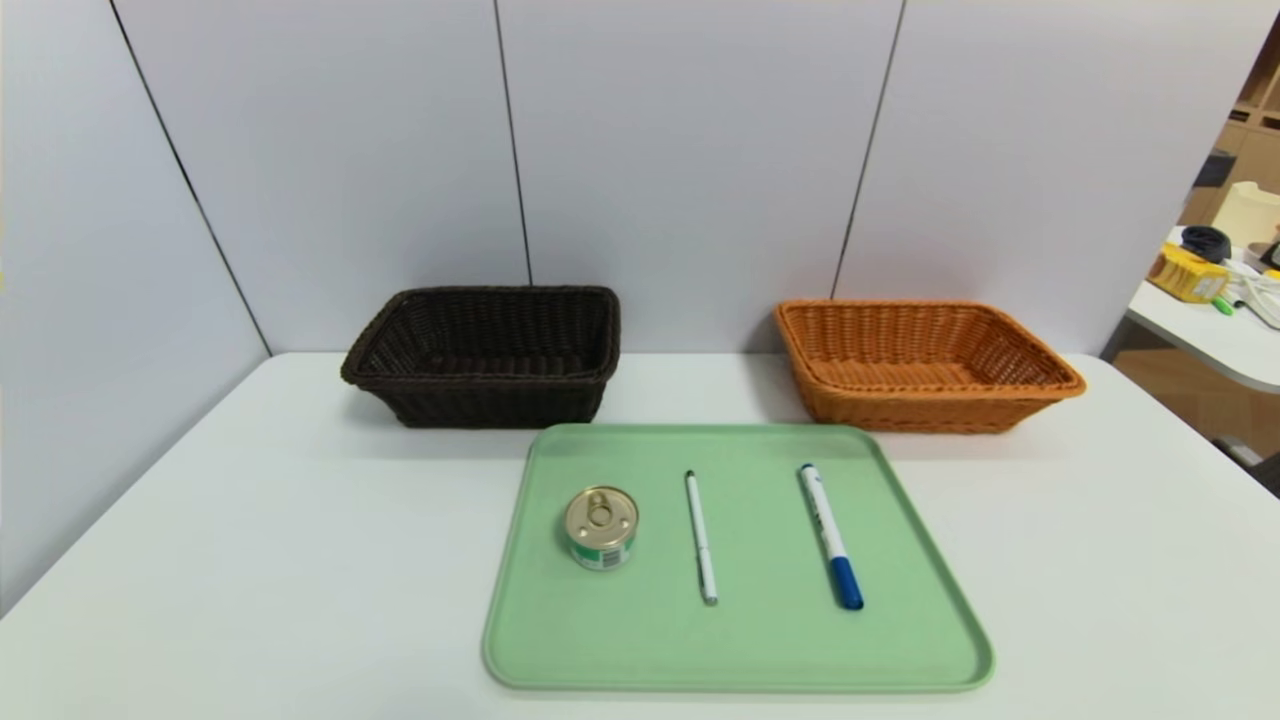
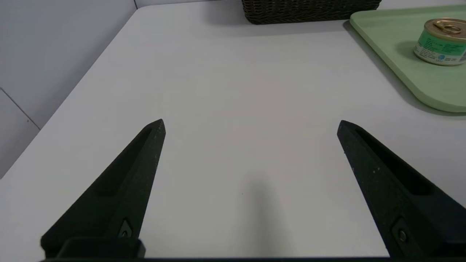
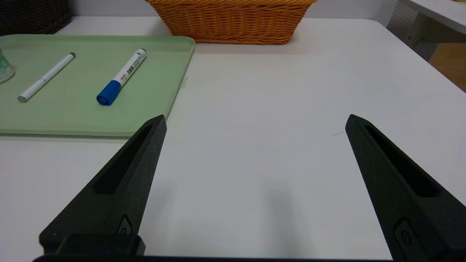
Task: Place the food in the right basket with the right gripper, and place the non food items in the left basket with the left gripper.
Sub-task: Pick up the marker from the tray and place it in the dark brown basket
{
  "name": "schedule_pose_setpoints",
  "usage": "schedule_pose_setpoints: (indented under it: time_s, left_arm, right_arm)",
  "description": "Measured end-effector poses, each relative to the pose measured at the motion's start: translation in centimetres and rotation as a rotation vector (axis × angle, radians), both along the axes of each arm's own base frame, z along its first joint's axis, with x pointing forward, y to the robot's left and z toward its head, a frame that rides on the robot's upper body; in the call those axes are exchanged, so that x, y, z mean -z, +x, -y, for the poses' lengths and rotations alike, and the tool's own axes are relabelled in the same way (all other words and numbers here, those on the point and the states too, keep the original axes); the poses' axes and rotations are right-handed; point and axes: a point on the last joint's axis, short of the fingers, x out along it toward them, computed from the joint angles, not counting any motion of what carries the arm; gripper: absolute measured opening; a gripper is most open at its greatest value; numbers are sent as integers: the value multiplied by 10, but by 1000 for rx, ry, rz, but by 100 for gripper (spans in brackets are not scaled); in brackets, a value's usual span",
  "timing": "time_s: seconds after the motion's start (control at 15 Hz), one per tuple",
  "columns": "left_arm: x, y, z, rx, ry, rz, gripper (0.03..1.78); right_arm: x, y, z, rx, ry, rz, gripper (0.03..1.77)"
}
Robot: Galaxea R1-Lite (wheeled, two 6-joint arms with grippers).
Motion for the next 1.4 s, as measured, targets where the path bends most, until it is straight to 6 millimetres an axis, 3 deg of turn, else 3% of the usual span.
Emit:
schedule_pose_setpoints:
  time_s: [0.2, 0.4, 0.6, 0.8, 1.07, 1.4]
  left_arm:
    - [-20, 7, 0, 2, 25, -74, 169]
    - [-80, 23, 0, 24, 102, -141, 169]
    - [-137, 59, 2, 95, 183, -242, 169]
    - [-172, 107, 15, 217, 240, -370, 169]
    - [-182, 157, 56, 425, 249, -526, 169]
    - [-165, 179, 122, 535, 191, -689, 169]
  right_arm:
    - [0, 0, 0, 0, 0, 0, 170]
    - [0, 0, 0, 0, 0, 0, 170]
    - [0, 0, 0, 0, 0, 0, 170]
    - [0, 0, 0, 0, 0, 0, 170]
    - [0, 0, 0, 0, 0, -1, 170]
    - [0, 0, 0, 0, 0, 0, 170]
